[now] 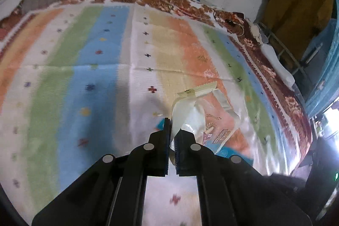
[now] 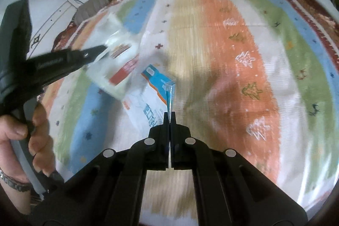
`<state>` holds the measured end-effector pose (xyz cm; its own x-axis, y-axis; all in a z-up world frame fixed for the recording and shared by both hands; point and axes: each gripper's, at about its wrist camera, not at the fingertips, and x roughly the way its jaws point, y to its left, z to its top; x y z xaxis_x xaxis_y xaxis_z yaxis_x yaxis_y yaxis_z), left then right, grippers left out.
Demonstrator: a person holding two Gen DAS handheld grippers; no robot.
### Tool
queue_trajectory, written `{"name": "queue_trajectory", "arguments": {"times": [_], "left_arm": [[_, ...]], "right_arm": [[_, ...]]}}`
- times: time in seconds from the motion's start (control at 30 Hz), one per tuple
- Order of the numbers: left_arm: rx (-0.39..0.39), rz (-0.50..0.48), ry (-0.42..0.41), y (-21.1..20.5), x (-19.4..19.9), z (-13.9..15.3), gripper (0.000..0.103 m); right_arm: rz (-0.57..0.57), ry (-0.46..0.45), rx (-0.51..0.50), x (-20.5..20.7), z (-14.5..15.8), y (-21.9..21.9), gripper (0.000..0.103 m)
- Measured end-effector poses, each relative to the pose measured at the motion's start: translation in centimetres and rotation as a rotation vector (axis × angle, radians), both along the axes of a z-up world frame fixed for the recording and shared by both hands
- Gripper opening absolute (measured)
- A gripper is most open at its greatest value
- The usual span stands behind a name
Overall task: Collect trash
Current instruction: 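Lift mask packet and white wrapper and carry both over the bin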
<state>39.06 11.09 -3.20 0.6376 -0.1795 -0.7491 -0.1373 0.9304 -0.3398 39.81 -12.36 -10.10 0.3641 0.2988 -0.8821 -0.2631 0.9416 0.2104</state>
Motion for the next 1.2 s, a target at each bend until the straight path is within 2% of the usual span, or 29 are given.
{"name": "queue_trajectory", "arguments": {"times": [0.13, 0.2, 0.3, 0.43, 0.5, 0.6, 0.7, 0.9, 1.2], "left_arm": [[-0.047, 0.031, -0.016, 0.7, -4.3, 1.5, 0.003], [-0.018, 0.076, 0.029, 0.7, -6.2, 1.2, 0.003], [-0.046, 0.120, 0.063, 1.5, -8.5, 1.0, 0.002], [-0.038, 0.110, 0.048, 1.6, -10.8, 2.0, 0.003], [-0.064, 0.111, 0.039, 1.6, -12.2, 2.6, 0.002], [-0.062, 0.104, 0.065, 0.7, -13.7, 2.8, 0.002], [-0.058, 0.083, 0.069, -0.7, -15.2, 3.2, 0.003], [-0.068, 0.053, 0.017, -2.6, -18.2, 4.6, 0.003], [-0.113, 0.030, -0.019, -4.0, -21.3, 5.1, 0.003]], "right_arm": [[0.041, -0.077, -0.037, -1.8, 3.4, 0.0, 0.000], [0.062, -0.101, -0.045, -2.9, 4.3, 0.2, 0.000], [0.076, -0.124, -0.058, -4.2, 5.6, -0.3, 0.000], [0.091, -0.147, -0.054, -6.4, 7.5, -1.2, 0.000], [0.102, -0.160, -0.043, -7.6, 8.3, -1.5, 0.000], [0.126, -0.177, -0.039, -9.7, 9.4, -1.8, 0.000], [0.140, -0.188, -0.058, -11.2, 9.9, -1.8, 0.000], [0.156, -0.202, -0.049, -14.2, 10.7, -2.0, 0.000], [0.179, -0.230, -0.044, -18.2, 11.3, -2.1, 0.000]]}}
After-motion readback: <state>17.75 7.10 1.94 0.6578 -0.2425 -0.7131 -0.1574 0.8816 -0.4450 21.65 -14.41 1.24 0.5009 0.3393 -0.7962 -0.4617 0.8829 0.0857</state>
